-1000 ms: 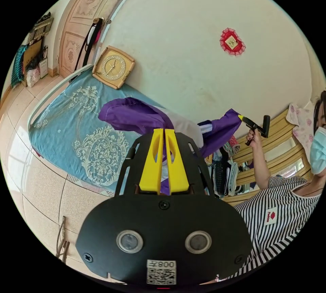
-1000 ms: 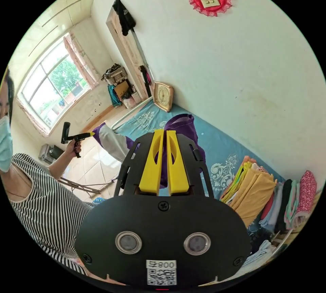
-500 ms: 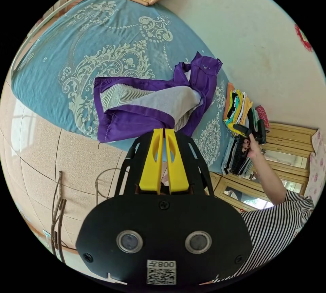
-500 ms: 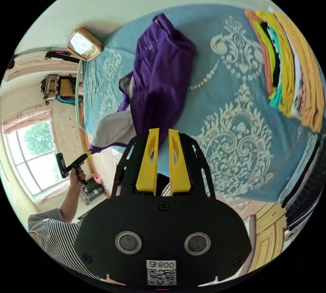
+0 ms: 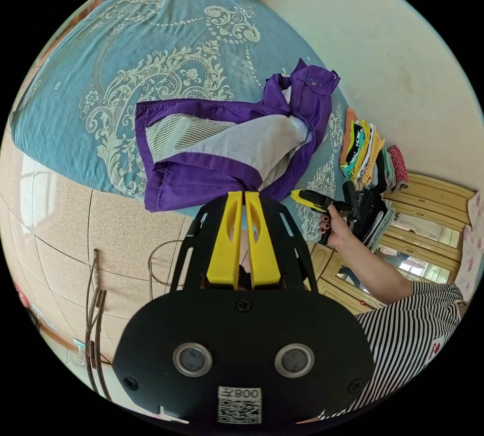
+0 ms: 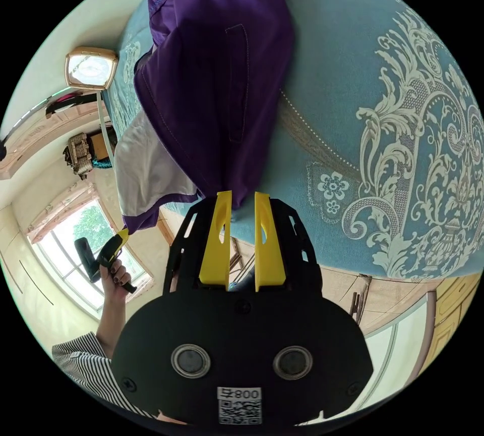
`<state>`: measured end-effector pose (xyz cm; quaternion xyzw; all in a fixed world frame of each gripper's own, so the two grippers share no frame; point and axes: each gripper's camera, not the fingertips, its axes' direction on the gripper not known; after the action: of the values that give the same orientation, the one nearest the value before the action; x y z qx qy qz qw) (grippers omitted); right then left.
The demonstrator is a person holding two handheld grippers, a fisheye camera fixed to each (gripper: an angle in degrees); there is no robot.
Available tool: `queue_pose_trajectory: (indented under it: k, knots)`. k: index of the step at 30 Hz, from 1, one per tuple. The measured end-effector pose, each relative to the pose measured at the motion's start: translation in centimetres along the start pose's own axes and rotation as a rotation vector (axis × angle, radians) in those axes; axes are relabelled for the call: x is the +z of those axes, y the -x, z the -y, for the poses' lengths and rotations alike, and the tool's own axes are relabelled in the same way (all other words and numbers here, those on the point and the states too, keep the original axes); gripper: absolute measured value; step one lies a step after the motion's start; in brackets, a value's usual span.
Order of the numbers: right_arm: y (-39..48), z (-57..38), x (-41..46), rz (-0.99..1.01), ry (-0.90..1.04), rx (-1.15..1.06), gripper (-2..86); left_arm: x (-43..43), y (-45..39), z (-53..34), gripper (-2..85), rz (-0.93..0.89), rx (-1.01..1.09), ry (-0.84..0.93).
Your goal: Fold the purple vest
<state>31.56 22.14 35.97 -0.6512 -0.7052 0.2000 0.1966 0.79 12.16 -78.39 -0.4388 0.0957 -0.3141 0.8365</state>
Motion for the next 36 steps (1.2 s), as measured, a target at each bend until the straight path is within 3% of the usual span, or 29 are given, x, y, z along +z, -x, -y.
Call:
queue_pose_trajectory:
  k: [13, 23, 29, 36]
  knots:
    - [-4.2, 1.1, -1.9, 0.011, 0.014, 0.002, 1.2, -1.6, 3.0, -2.6, 0.6, -0.014, -0.068, -0.003]
    - [-10.0, -8.0, -16.4, 0.01, -0.172, 0.002, 0.2, -2.2, 2.4, -4.6, 0.6, -0.004, -0.046, -0.007]
    - [-6.2, -7.1, -28.1, 0.046, -0.377, -0.127, 0.2, -7.7, -4.1, 3.7, 0.5, 0.01, 0.176, -0.189]
    - [8.5, -10.4, -48.1, -0.049, -0.671, -0.516, 0.2, -26.2, -17.6, 8.8, 0.5, 0.094, 0.503, -0.554]
